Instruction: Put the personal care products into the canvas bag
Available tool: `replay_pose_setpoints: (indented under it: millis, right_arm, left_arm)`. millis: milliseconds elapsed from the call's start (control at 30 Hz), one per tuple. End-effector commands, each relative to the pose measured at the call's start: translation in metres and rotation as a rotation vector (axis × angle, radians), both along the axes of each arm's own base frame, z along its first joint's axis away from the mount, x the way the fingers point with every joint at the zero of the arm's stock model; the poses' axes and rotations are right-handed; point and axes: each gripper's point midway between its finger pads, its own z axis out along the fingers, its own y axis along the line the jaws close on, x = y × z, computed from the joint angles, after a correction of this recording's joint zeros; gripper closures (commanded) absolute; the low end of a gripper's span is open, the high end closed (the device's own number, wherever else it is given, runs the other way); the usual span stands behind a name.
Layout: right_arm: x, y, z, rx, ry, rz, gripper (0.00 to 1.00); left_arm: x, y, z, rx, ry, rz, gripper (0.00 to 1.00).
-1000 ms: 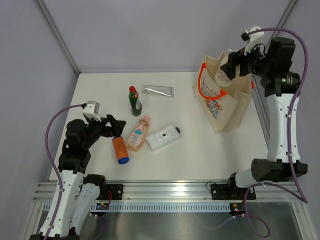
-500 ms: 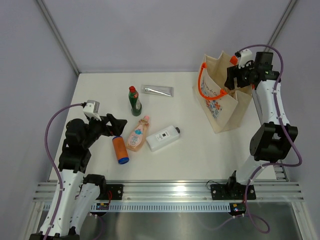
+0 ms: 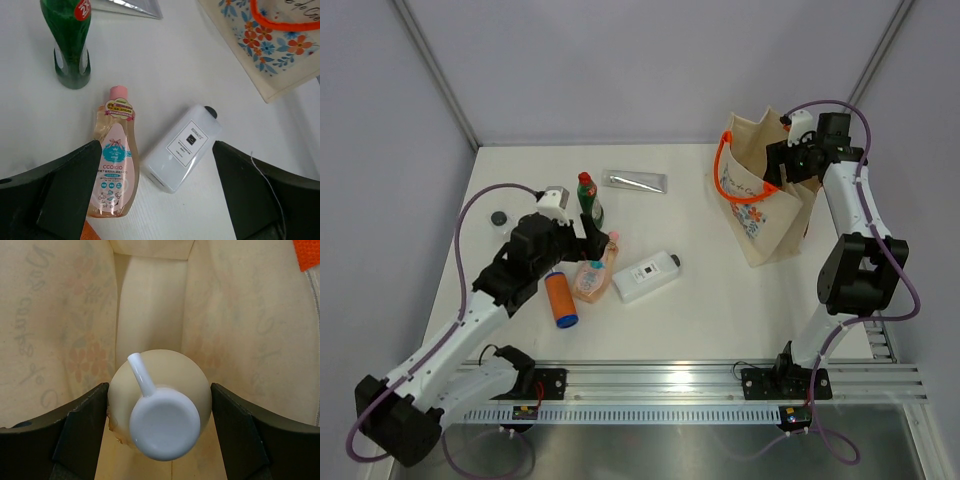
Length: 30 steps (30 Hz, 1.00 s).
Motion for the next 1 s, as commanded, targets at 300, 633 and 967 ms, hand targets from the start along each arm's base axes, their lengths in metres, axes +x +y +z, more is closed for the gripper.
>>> replay_pose_setpoints:
  millis: [300,633,967]
  right_arm:
    - [-0.017,0.027,0.097,0.075,-0.132,0.103,0.0]
    - [-0.083,0.066,0.184,0.162,-0.269,0.277,0.01]
    - [-0.187,0.117,0.162,0.33,-0.347,0.484,0.01]
  left_arm:
    - [0.086,0.018,-0.03,0.179,-0.077,0.324,0.01]
    - [0.144,0.02,-0.031,0.281,-0.138,0.349,0.04]
    - [0.194,0.018,-0.065,0.286,-0.1,0.267,0.43]
